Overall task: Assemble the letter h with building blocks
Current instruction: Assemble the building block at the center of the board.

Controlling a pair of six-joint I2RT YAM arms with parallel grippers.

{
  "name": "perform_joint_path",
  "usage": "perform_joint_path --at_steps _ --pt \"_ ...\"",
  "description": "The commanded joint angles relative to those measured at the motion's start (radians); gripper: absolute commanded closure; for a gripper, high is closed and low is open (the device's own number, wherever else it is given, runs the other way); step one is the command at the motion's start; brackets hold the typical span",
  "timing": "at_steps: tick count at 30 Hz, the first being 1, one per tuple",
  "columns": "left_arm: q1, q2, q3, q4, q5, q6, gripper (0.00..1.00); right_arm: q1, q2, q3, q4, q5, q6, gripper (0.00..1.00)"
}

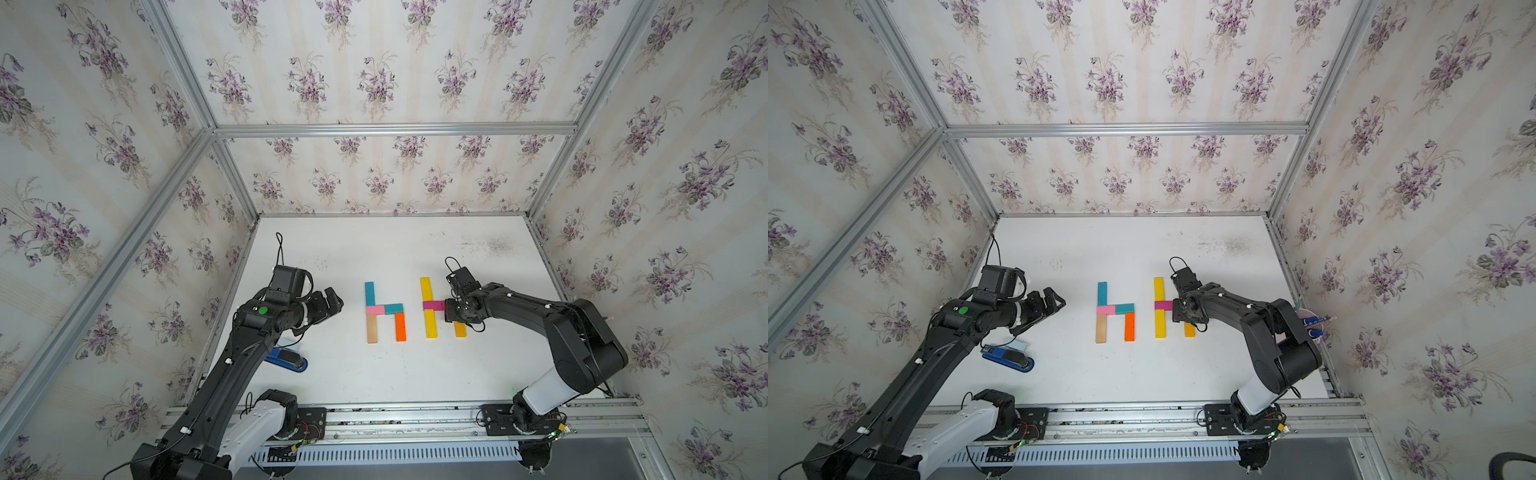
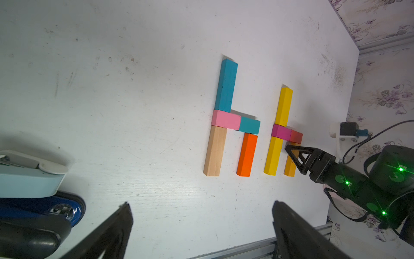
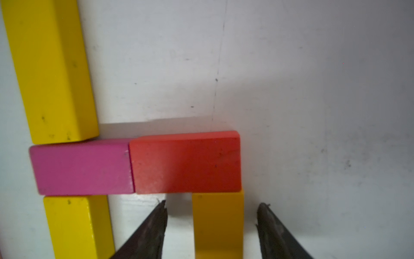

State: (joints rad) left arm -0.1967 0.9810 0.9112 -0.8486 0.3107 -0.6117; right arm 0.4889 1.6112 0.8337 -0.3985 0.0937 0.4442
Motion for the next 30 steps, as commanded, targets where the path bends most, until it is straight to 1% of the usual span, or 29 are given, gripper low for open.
perform_joint_path --at_steps 1,4,10,14,16,17,18,19,21,23,25,30 --pt "0.001 -0.002 0.001 0.008 -0.006 0.008 0.01 0.002 -0.008 0.005 -0.019 0.006 0.001 0.37" --pt "0.001 -0.005 0.014 0.009 -0.005 0.012 0.00 0.001 -0.097 0.030 -0.056 0.045 0.009 0.35" --pt "0.000 0.034 0.121 -0.001 -0.008 0.019 0.00 0.001 -0.315 0.191 -0.166 0.120 0.000 0.28" --pt "0.001 0.050 0.246 -0.020 -0.032 0.042 0.00 0.001 -0.456 0.268 -0.146 0.120 -0.014 0.26" --pt "0.000 0.050 0.311 -0.026 -0.047 0.054 0.00 0.002 -0.515 0.265 -0.101 0.089 -0.016 0.19" --pt "0.001 0.050 0.335 -0.028 -0.053 0.059 0.00 0.001 -0.521 0.263 -0.084 0.061 -0.018 0.15" --pt "0.000 0.050 0.356 -0.029 -0.060 0.065 0.00 0.001 -0.498 0.274 -0.084 0.020 -0.016 0.12" --pt "0.000 0.049 0.373 -0.032 -0.068 0.069 0.00 0.001 -0.448 0.299 -0.107 -0.008 -0.005 0.12" --pt "0.000 0.045 0.389 -0.038 -0.084 0.072 0.00 0.000 -0.321 0.359 -0.166 -0.048 0.013 0.13" --pt "0.001 0.039 0.389 -0.046 -0.099 0.072 0.00 0.000 -0.219 0.374 -0.164 -0.054 0.040 0.14" --pt "0.002 0.030 0.375 -0.062 -0.116 0.074 0.00 0.001 -0.140 0.364 -0.113 -0.069 0.055 0.14" --pt "0.005 0.007 0.316 -0.075 -0.123 0.075 0.00 0.009 0.063 0.425 -0.072 -0.096 0.068 0.14"
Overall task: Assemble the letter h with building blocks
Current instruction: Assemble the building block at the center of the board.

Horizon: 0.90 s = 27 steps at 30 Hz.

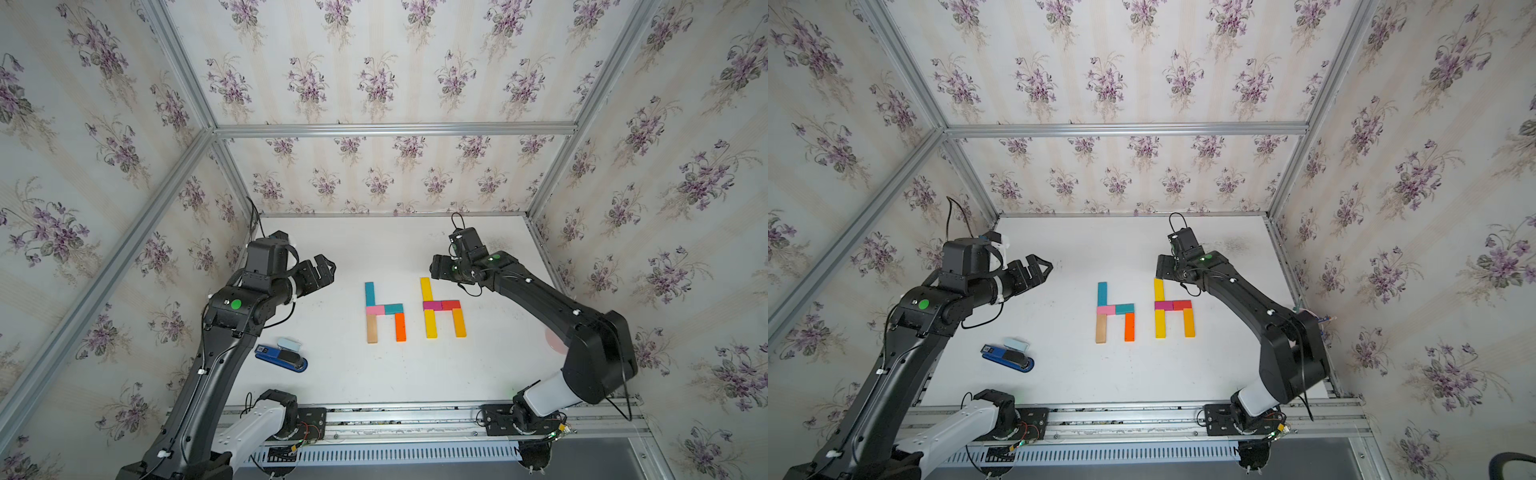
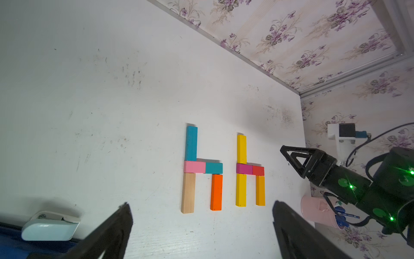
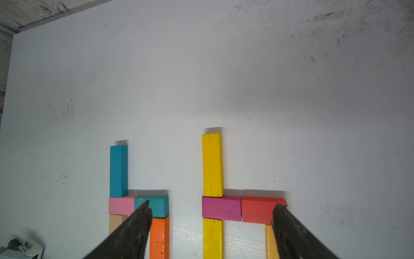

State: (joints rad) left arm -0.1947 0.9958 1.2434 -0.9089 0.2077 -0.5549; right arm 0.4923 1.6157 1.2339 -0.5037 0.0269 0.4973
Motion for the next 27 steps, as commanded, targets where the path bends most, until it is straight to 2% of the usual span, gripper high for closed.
perform_joint_path --at_steps 1,6,9,11,27 --pt "0.003 -0.009 -0.026 -0.016 -0.019 0.019 0.00 0.009 0.096 0.042 0.035 -0.031 0.014 0.15" --pt "0.006 -0.023 -0.074 -0.005 -0.008 0.011 0.00 0.035 0.255 0.117 -0.002 -0.006 0.032 0.16" --pt "0.006 -0.030 -0.092 -0.002 -0.007 0.011 0.00 0.038 0.300 0.124 -0.010 -0.001 0.047 0.16" --pt "0.006 -0.034 -0.103 0.003 -0.004 0.011 0.00 0.078 0.314 0.121 -0.006 -0.002 0.056 0.16" --pt "0.009 -0.044 -0.163 0.025 0.014 0.009 0.00 0.106 0.370 0.114 -0.024 0.003 0.090 0.17"
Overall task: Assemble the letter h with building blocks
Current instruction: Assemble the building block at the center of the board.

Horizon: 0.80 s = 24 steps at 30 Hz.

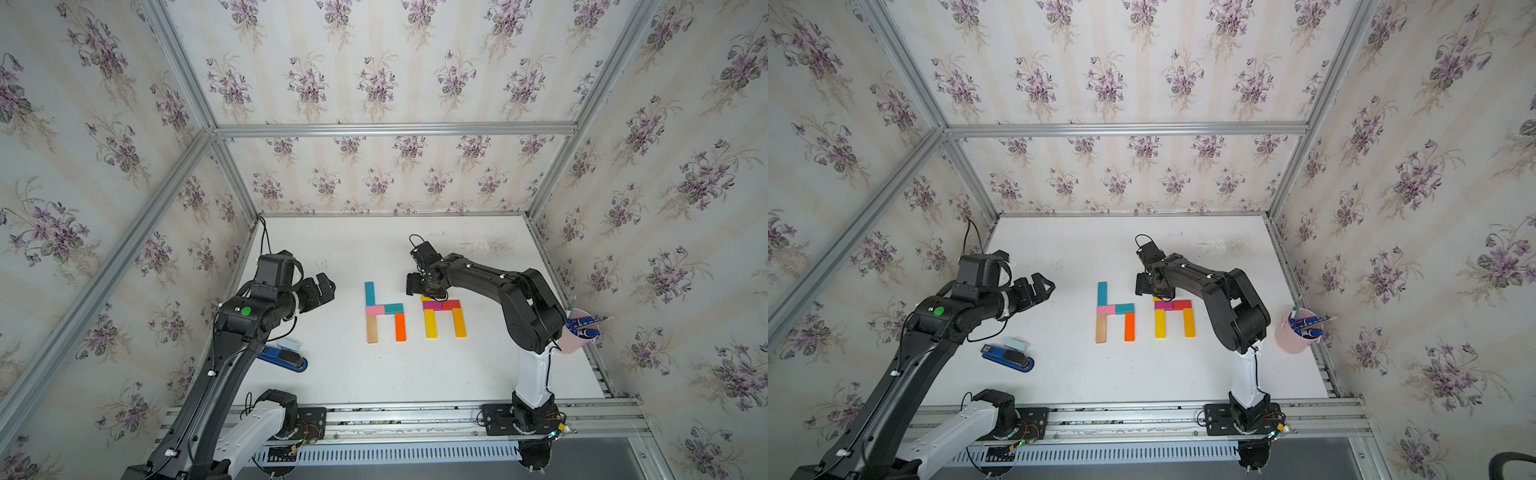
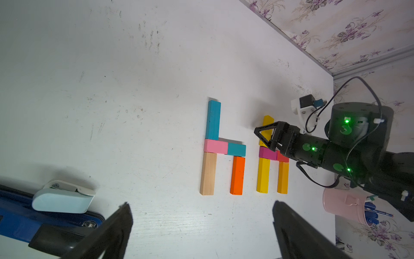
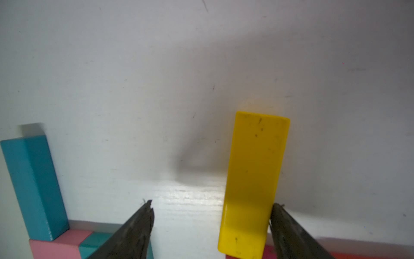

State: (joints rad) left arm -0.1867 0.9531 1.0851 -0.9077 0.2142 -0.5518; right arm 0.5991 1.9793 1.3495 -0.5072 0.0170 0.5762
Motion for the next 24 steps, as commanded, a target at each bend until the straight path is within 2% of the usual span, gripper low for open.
perform_joint_path --at_steps 1,10,17,24 --pt "0.001 -0.003 -0.008 0.025 0.008 0.006 0.00 0.002 0.004 -0.006 -0.016 0.009 0.011 0.18" --pt "0.002 -0.005 -0.021 0.030 0.014 0.006 0.00 0.005 0.039 0.048 -0.062 0.070 -0.002 0.19" --pt "0.004 -0.011 -0.036 0.036 0.016 0.007 0.00 0.005 0.067 0.066 -0.106 0.131 -0.036 0.31" --pt "0.005 -0.007 -0.044 0.041 0.017 0.004 0.00 0.005 0.067 0.049 -0.097 0.122 -0.060 0.44"
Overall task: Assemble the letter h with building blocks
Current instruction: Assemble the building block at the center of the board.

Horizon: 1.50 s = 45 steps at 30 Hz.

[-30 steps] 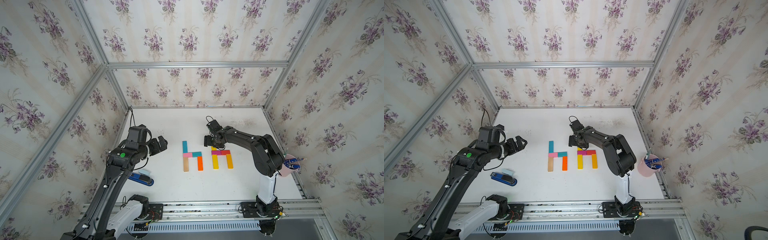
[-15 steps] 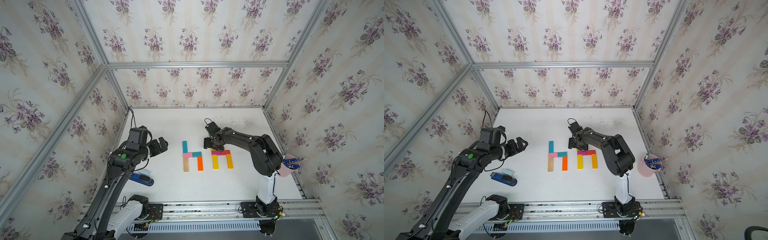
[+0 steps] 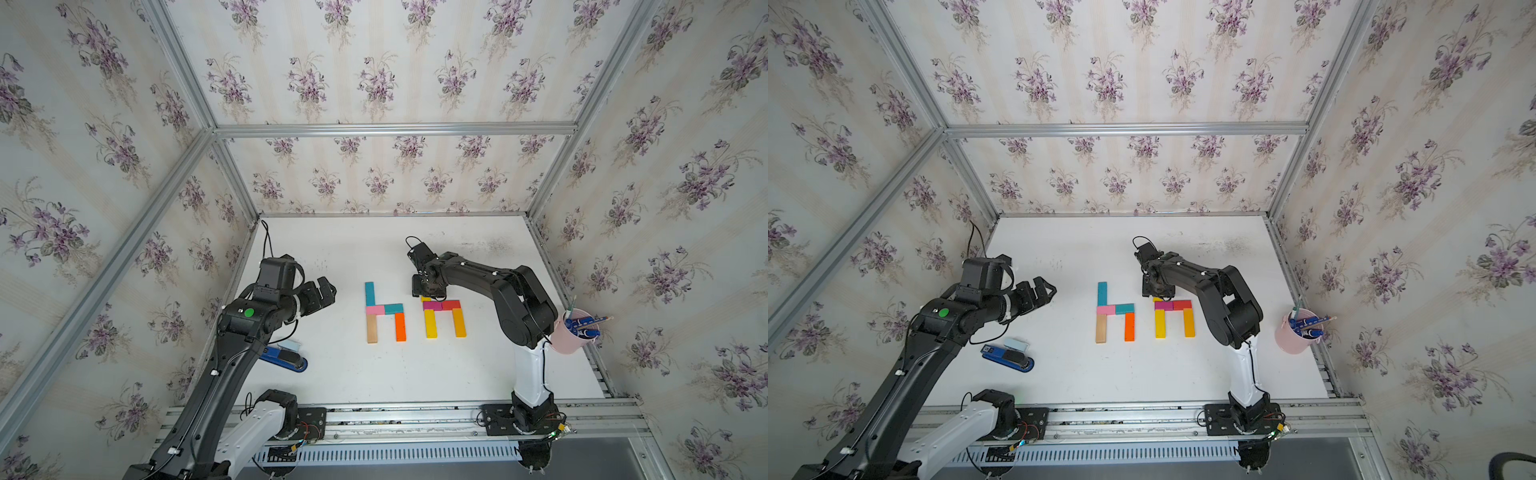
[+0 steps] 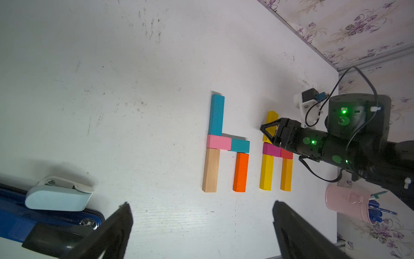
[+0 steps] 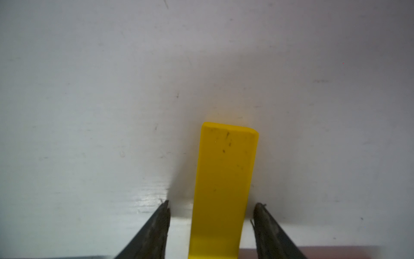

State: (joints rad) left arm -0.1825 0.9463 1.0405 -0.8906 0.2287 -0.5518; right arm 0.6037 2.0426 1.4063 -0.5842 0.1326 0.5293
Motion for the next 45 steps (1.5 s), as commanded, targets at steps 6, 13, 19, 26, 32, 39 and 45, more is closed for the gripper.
perform_joint_path --at_steps 6,13,19,26,32,39,45 --pt "0.002 0.000 0.000 0.021 0.003 0.001 0.00 -0.001 -0.005 -0.021 -0.016 0.014 -0.017 0.50" --pt "0.003 0.000 0.000 0.019 0.005 0.000 0.00 0.000 -0.020 -0.042 -0.017 0.033 -0.022 0.50" --pt "0.003 -0.003 -0.005 0.020 0.006 0.001 0.00 0.001 -0.035 -0.056 -0.017 0.048 -0.027 0.50" --pt "0.003 -0.001 -0.007 0.021 0.007 -0.001 0.00 0.001 -0.041 -0.056 -0.020 0.055 -0.028 0.50" --pt "0.004 0.000 -0.008 0.021 0.007 0.000 0.00 0.001 -0.046 -0.055 -0.012 0.031 -0.042 0.49" --pt "0.003 0.003 -0.002 0.023 0.006 0.001 0.00 0.004 -0.105 -0.031 0.006 -0.005 -0.061 0.32" --pt "0.003 0.002 0.012 0.016 0.006 0.001 0.00 0.004 -0.053 0.009 -0.020 -0.019 -0.060 0.31"
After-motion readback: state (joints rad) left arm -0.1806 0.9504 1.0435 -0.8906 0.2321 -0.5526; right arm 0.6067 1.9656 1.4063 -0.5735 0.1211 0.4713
